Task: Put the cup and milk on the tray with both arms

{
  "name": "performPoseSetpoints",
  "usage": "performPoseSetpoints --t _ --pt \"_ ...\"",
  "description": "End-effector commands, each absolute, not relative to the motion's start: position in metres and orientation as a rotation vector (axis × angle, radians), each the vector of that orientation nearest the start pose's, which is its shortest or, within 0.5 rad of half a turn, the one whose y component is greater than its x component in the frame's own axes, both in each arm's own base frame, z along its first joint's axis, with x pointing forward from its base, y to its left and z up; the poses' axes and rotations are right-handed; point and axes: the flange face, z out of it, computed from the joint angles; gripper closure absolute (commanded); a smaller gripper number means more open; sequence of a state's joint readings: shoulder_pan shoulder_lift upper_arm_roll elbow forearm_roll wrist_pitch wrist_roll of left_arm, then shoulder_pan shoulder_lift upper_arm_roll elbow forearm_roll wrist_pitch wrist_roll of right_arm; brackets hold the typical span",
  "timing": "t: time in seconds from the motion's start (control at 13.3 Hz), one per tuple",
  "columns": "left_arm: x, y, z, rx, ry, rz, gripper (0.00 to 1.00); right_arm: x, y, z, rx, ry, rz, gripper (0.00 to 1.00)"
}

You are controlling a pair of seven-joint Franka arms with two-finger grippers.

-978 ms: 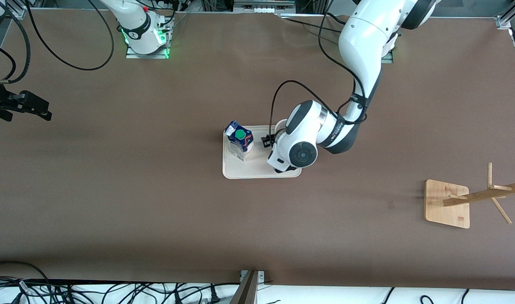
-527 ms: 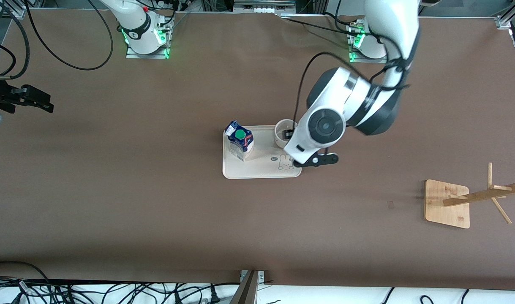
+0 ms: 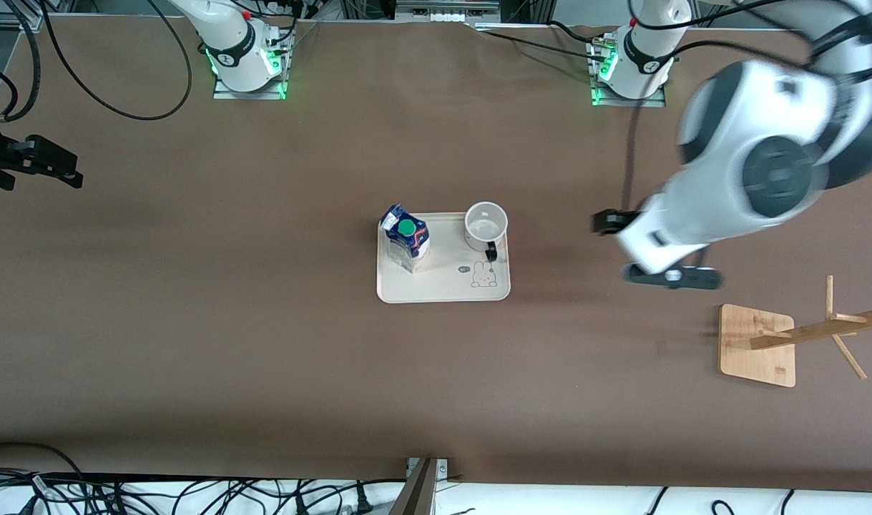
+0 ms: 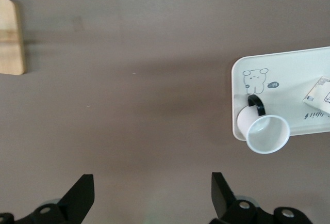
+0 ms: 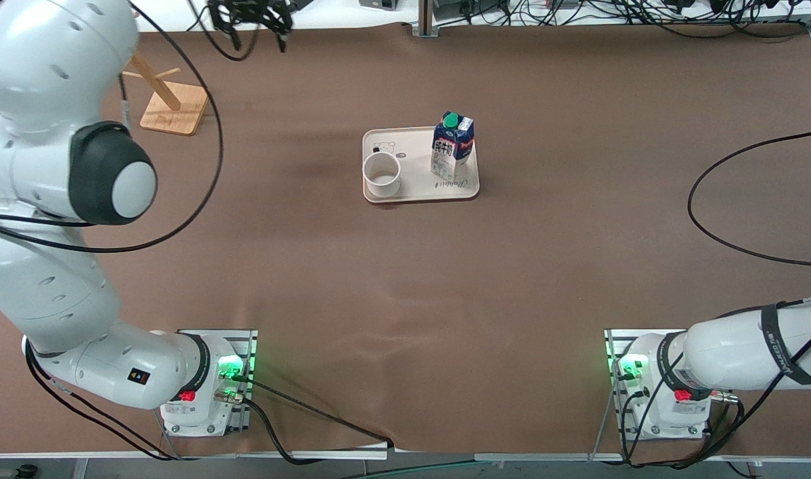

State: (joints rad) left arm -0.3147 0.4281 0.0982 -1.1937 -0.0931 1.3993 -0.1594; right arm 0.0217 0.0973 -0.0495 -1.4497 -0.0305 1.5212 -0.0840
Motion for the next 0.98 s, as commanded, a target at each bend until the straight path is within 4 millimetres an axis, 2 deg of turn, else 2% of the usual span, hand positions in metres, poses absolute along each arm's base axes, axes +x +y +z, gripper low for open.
performPoseSetpoints --t 0.0,0.15,0.3,0.38,0.6,0.75,0.9 --pt "0.619 -0.136 0.560 -3.111 0.135 0.323 0.00 0.582 -0.026 0.623 -3.164 -0.053 0.041 0.00" --pt "0.617 -0.116 0.571 -3.096 0.095 0.301 0.00 0.579 -0.033 0.623 -3.168 0.008 0.024 0.00" --pt "0.607 -0.104 0.597 -3.014 0.102 0.197 0.00 0.577 -0.029 0.625 -3.172 0.018 0.021 0.00" --pt "0.599 -0.091 0.608 -3.027 0.078 0.147 0.00 0.578 -0.027 0.624 -3.170 0.013 0.021 0.00" --pt "0.579 -0.059 0.593 -3.144 -0.013 -0.093 0.00 0.586 -0.027 0.616 -3.165 0.007 0.023 0.00" --pt "0.563 -0.055 0.600 -3.131 -0.018 -0.141 0.00 0.587 -0.026 0.614 -3.164 0.012 -0.013 0.00" --pt "0.547 -0.050 0.594 -3.082 0.081 -0.114 0.00 0.584 -0.026 0.612 -3.163 0.009 -0.028 0.00"
